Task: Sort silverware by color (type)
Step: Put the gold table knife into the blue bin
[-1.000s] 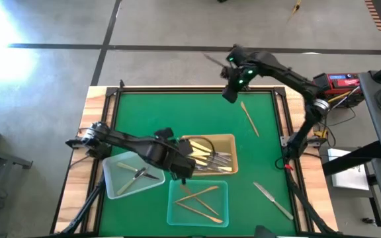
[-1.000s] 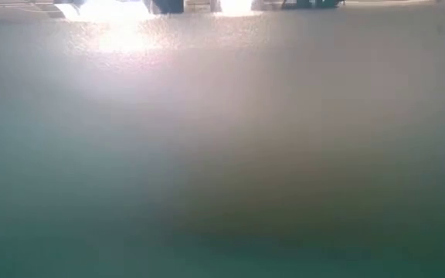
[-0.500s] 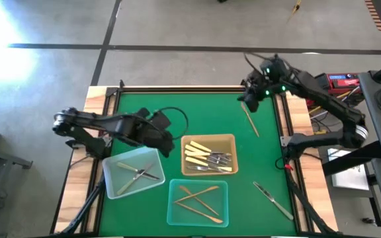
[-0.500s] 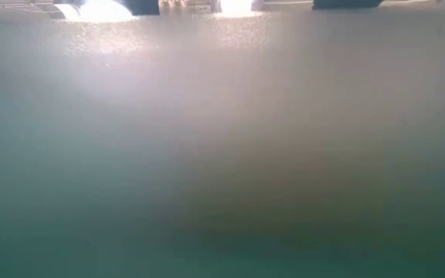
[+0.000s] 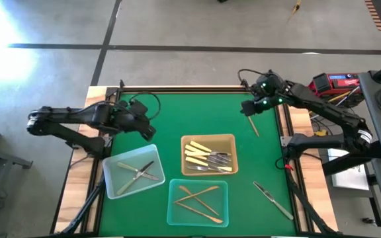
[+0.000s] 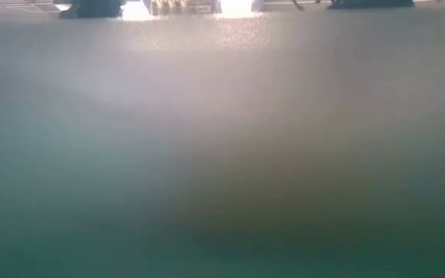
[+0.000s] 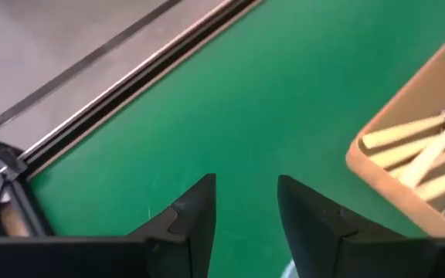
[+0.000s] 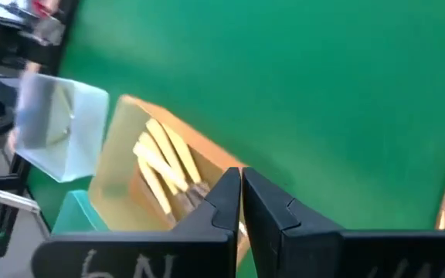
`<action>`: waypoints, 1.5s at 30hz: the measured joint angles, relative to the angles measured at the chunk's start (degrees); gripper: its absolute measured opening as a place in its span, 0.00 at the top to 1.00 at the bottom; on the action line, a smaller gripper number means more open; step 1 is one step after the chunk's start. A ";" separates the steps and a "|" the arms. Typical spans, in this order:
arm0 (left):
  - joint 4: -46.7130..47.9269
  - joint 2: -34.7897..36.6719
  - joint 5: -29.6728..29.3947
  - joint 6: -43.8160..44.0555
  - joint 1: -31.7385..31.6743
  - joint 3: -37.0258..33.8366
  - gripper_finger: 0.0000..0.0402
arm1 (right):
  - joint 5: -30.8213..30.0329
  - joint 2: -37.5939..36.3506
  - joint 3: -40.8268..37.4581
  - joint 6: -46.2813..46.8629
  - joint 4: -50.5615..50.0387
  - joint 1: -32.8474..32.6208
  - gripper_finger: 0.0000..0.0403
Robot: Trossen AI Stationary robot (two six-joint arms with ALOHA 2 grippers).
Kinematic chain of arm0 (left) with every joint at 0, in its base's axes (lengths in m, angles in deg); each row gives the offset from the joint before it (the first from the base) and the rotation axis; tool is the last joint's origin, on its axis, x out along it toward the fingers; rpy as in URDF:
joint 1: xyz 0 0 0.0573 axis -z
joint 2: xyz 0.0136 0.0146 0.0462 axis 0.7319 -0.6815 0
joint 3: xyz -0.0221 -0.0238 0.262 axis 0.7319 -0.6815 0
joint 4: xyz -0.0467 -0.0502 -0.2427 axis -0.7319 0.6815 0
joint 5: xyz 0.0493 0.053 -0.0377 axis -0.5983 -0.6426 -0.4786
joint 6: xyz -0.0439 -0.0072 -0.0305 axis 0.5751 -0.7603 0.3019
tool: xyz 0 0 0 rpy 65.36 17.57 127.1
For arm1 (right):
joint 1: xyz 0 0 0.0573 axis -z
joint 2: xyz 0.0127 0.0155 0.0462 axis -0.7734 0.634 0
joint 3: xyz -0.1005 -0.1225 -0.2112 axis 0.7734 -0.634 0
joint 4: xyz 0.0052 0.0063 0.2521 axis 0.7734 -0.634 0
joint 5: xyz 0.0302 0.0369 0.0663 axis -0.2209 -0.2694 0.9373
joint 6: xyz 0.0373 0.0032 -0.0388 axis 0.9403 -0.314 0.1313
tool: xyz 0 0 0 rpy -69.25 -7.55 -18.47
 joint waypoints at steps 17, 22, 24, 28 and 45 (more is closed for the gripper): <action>-20.97 20.33 5.01 -22.14 -6.81 -18.38 0.70 | 9.53 4.94 -0.09 1.82 -17.08 -0.85 0.98; -21.12 23.50 5.01 -22.47 -8.76 -21.38 0.70 | 0.65 8.10 -0.09 0.27 -21.94 -1.00 0.98; -21.11 24.71 5.03 -22.40 -9.19 -22.69 0.70 | -4.13 9.05 -0.09 -1.43 -24.05 -1.05 0.98; -21.14 26.90 6.55 -22.28 -9.46 -24.36 0.70 | -7.91 10.38 -0.09 -2.75 -25.24 -1.05 0.94; -21.13 33.11 6.24 -23.52 -9.49 -26.50 0.70 | -16.56 16.83 -7.63 -1.99 -17.87 -1.70 0.57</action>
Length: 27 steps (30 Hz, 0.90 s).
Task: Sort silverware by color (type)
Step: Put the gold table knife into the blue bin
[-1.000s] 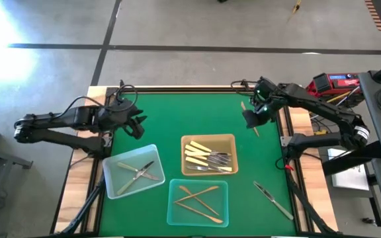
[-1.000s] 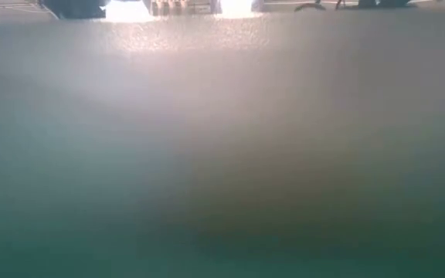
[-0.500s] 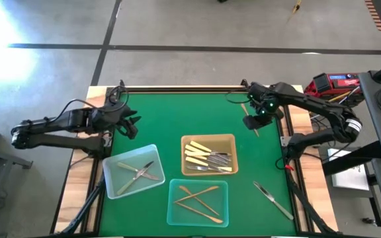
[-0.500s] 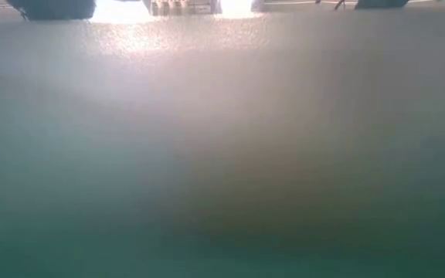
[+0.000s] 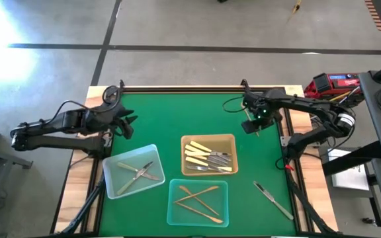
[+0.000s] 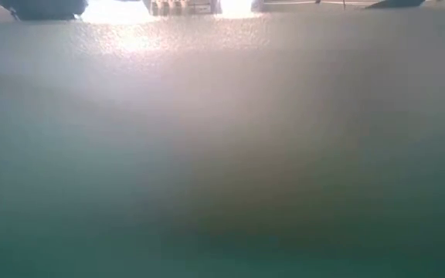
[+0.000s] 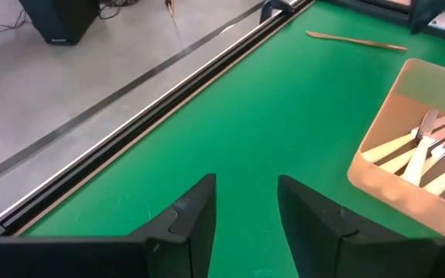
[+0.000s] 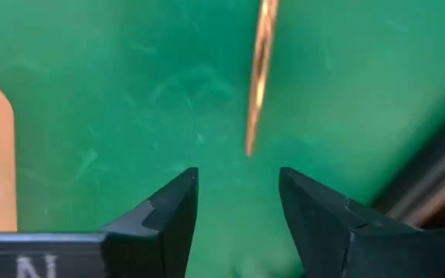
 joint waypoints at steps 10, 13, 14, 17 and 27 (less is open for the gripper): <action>0.01 2.21 -0.24 -0.23 0.00 0.00 0.70 | -7.24 4.28 -1.46 0.49 8.78 0.02 0.58; 0.01 2.52 -0.29 -0.24 0.00 0.00 0.70 | -7.38 7.72 -1.48 0.22 9.88 0.01 0.58; 0.01 2.62 -0.29 -0.24 0.00 0.00 0.70 | -7.48 8.80 -1.48 0.01 10.69 0.01 0.58; 0.01 2.74 -0.32 -0.23 0.00 0.00 0.70 | -7.59 11.64 -1.48 -0.91 13.15 0.02 0.59; 0.01 2.72 -0.32 -0.23 0.00 0.00 0.70 | -6.89 22.18 -1.32 -8.72 15.14 0.28 0.69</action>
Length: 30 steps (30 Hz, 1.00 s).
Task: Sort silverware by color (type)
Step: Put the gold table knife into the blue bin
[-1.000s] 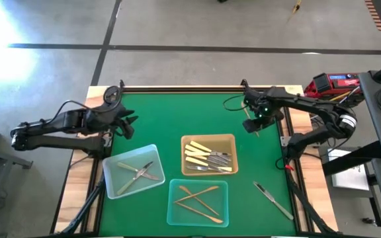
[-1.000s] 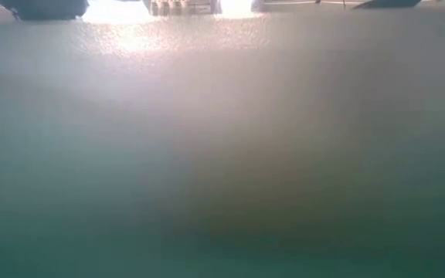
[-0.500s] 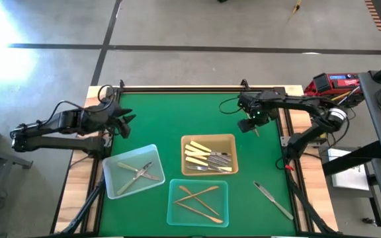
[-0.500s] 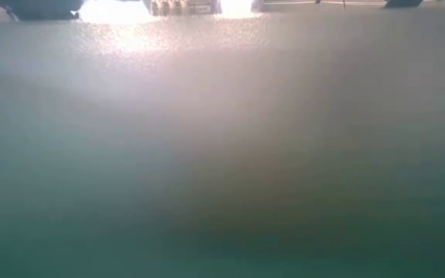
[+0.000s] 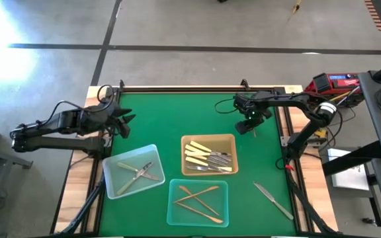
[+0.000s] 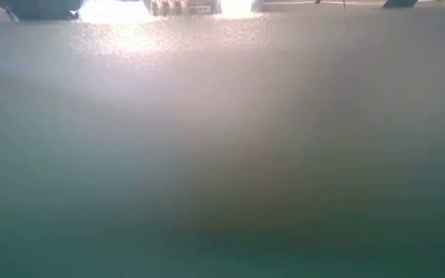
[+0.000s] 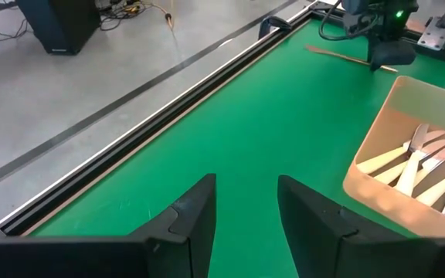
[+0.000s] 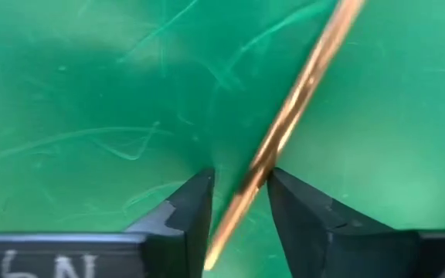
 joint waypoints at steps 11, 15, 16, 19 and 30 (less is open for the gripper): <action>0.16 0.00 0.00 -1.47 0.00 0.00 0.70 | 1.53 1.99 -0.01 1.98 0.71 0.01 0.96; 0.88 0.09 0.00 -1.54 0.00 0.00 0.70 | 1.94 -1.27 -0.50 2.29 0.84 0.09 0.97; 1.04 0.15 0.00 -1.68 0.00 0.00 0.70 | 1.92 -2.93 -0.56 2.61 0.89 0.09 0.97; 1.65 0.40 -0.01 -1.73 0.00 0.00 0.70 | 2.84 -9.70 -0.60 4.82 0.48 0.20 0.97; 1.66 0.92 -0.02 -1.71 0.00 0.00 0.70 | 8.56 -35.68 -0.45 17.31 17.29 -7.60 0.97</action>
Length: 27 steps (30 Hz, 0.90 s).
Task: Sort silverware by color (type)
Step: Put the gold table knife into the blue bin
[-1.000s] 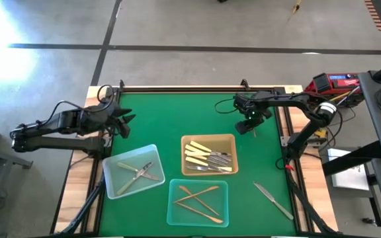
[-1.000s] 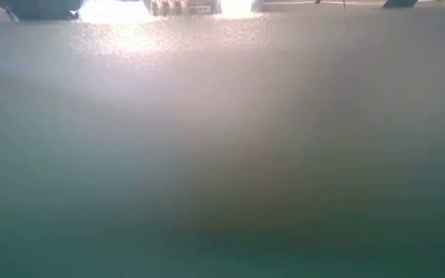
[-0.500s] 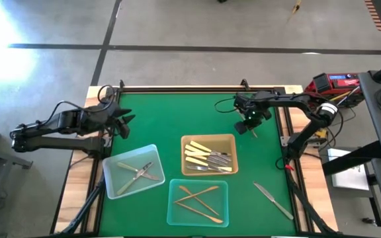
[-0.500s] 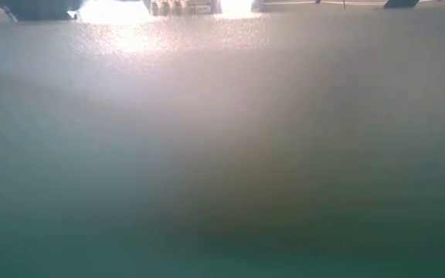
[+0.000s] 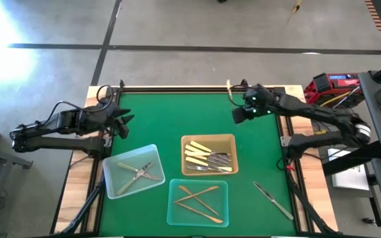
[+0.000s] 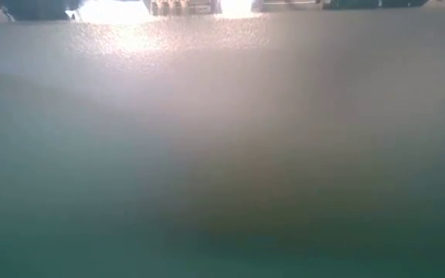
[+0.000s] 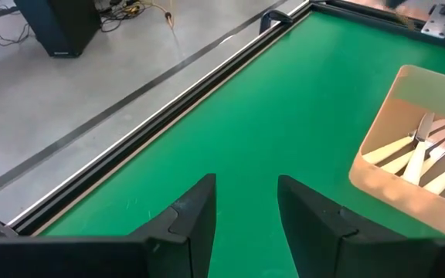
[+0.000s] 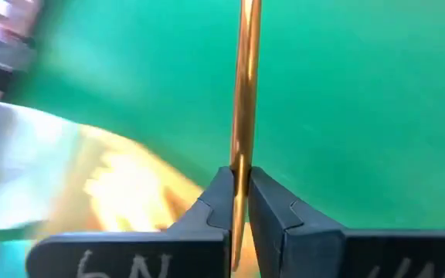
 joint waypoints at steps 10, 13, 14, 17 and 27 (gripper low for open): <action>-4.09 0.04 0.03 3.98 0.01 0.00 0.70 | -3.16 -2.29 0.09 6.91 20.50 -24.23 0.97; -6.43 0.04 0.02 4.24 0.01 0.09 0.70 | -3.13 0.31 0.09 7.06 21.59 -31.58 0.97; -7.19 0.04 0.05 4.30 0.00 0.18 0.70 | -3.12 1.25 0.09 7.15 21.99 -33.77 0.97; -8.88 -0.03 0.08 4.80 0.00 0.85 0.70 | -3.16 4.77 0.88 8.43 22.75 -40.04 0.97; -9.31 -0.42 0.12 11.42 0.05 5.43 0.70 | -3.02 19.85 10.58 4.68 23.85 -55.18 0.97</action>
